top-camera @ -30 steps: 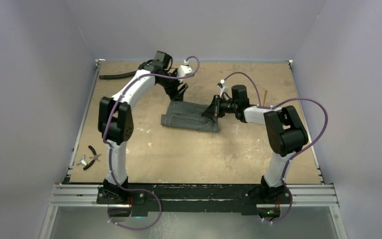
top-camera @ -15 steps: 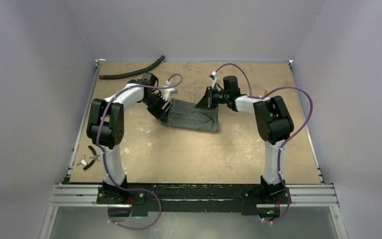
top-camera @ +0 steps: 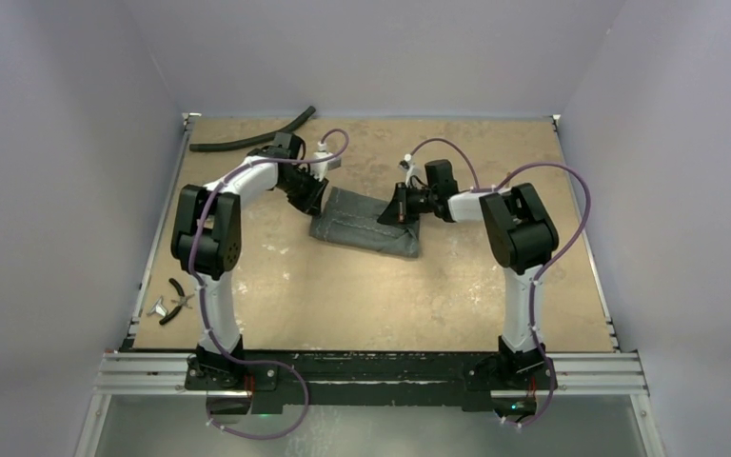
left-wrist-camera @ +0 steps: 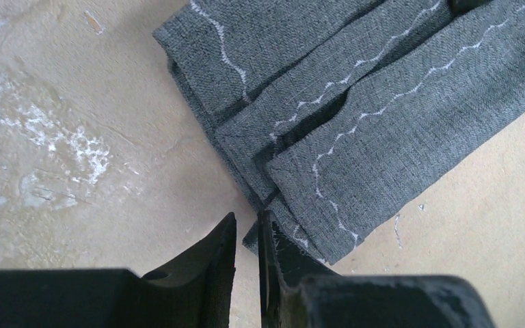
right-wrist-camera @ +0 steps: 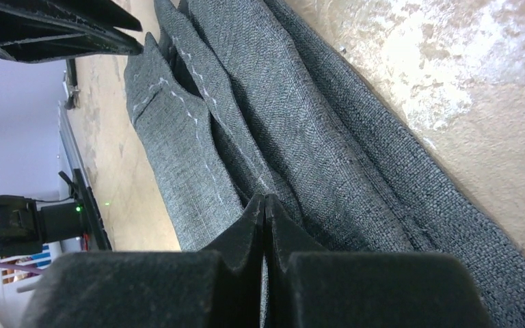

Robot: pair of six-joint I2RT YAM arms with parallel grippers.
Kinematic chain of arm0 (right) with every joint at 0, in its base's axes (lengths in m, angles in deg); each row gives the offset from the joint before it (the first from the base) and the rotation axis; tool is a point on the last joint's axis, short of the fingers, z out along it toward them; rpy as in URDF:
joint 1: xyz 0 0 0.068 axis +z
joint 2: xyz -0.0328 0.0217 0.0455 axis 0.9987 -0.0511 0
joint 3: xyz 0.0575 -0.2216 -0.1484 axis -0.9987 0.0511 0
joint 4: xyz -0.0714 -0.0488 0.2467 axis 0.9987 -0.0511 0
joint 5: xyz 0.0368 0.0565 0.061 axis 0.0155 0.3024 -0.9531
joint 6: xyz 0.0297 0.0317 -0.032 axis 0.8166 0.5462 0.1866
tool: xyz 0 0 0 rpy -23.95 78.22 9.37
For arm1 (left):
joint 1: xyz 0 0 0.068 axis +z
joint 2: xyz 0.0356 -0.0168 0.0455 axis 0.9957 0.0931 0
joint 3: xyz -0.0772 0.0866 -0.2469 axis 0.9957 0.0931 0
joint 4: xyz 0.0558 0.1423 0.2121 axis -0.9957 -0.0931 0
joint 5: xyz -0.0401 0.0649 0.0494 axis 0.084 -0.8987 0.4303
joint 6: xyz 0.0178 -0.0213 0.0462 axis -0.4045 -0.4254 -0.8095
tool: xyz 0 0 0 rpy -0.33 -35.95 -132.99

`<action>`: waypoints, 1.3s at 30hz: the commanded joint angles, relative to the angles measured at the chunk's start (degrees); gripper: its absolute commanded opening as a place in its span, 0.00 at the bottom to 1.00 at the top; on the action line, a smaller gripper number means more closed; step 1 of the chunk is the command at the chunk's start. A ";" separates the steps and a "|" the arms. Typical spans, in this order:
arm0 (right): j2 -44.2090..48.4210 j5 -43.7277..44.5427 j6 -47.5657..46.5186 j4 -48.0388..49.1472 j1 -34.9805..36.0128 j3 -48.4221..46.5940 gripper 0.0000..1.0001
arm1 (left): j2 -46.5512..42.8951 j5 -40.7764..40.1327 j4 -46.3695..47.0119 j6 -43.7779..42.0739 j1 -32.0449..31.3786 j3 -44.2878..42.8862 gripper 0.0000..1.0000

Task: Fold the napkin into a case and place the utensils inside
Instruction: Rotate the 2/3-rectangle-folded napkin at the center of the board.

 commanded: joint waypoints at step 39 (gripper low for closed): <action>3.25 2.38 -0.24 1.79 0.46 1.77 0.04 | 6.15 12.32 -5.62 0.02 1.10 -5.43 0.22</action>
